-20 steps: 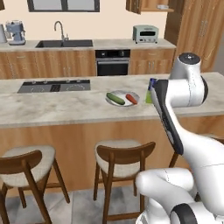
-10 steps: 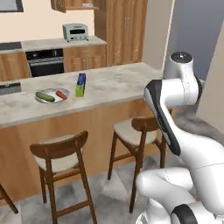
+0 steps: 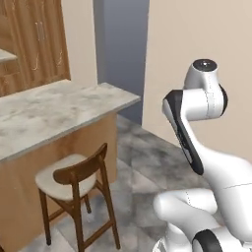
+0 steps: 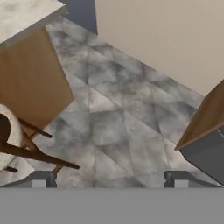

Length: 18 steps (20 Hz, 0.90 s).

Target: Retrieve the tupperware and aluminum foil from the cabinet and place them on the dining counter near the plate with carrot and cucumber to prepare for storing leftovers.

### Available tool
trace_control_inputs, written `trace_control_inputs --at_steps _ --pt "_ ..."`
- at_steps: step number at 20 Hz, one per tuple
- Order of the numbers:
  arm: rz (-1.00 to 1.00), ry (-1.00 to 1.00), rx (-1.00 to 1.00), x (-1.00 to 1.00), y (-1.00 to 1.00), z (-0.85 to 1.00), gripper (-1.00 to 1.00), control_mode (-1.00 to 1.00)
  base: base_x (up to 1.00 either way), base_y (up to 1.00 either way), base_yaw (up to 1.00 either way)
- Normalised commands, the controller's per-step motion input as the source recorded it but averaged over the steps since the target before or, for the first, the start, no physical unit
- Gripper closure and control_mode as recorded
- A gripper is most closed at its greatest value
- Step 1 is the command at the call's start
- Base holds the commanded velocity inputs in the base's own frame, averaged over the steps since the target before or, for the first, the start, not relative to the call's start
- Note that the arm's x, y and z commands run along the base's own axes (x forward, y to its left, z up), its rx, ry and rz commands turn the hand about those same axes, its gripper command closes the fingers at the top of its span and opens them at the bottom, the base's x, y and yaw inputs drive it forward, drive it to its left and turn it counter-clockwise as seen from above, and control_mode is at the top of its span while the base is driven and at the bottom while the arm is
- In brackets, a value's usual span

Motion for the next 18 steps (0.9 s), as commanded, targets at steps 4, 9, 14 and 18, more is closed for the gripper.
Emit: trace_control_inputs --at_steps 4,9,14,18 --pt "0.0 0.0 0.0 0.0 0.0 0.0 -1.0 1.0 0.93 -0.68 -0.48" --pt "0.0 0.0 0.0 0.0 0.0 0.0 -1.0 1.0 1.0 -0.28 -0.32" --pt "0.0 0.0 0.0 0.0 0.0 0.0 -1.0 1.0 1.0 0.0 -0.1" --pt "0.0 0.0 0.0 0.0 0.0 0.0 -1.0 1.0 1.0 0.0 0.07"
